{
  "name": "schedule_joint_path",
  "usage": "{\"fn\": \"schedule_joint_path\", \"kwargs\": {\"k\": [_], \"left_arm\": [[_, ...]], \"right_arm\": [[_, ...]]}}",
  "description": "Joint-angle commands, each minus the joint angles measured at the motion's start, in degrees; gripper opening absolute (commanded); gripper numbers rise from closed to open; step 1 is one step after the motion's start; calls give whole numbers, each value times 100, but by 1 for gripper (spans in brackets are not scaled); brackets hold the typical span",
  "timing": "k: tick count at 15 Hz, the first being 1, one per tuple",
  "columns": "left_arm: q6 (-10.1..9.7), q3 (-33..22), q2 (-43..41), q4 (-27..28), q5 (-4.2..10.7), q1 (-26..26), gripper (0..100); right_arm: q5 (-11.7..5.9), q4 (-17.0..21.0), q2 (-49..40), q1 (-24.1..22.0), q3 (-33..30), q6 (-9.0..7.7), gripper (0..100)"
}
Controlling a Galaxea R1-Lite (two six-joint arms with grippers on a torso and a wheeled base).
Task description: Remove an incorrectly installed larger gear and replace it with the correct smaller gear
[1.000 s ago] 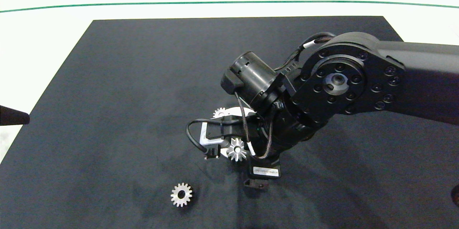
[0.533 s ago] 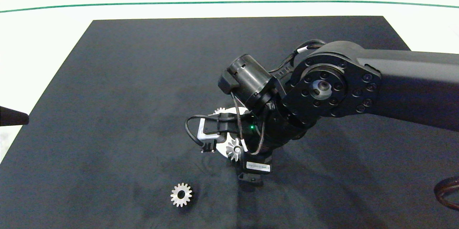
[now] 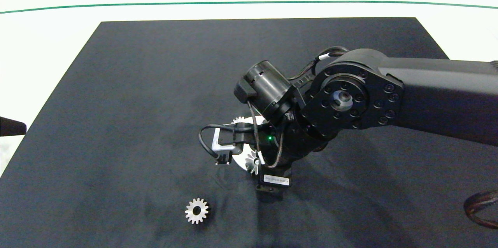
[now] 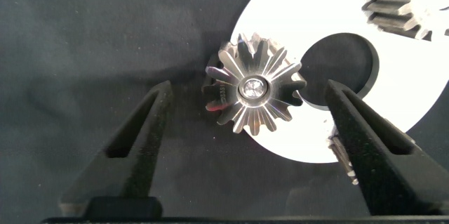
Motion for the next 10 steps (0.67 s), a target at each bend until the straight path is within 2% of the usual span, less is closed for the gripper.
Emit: {"fn": "schedule_joint_path", "kwargs": {"k": [1, 10], "left_arm": [[11, 1, -57, 36, 5, -8, 100], [28, 9, -66, 36, 5, -8, 100]], "right_arm": [[-11, 28, 78, -5, 1, -26, 81], [-11, -130, 87, 4, 1, -26, 63]]}}
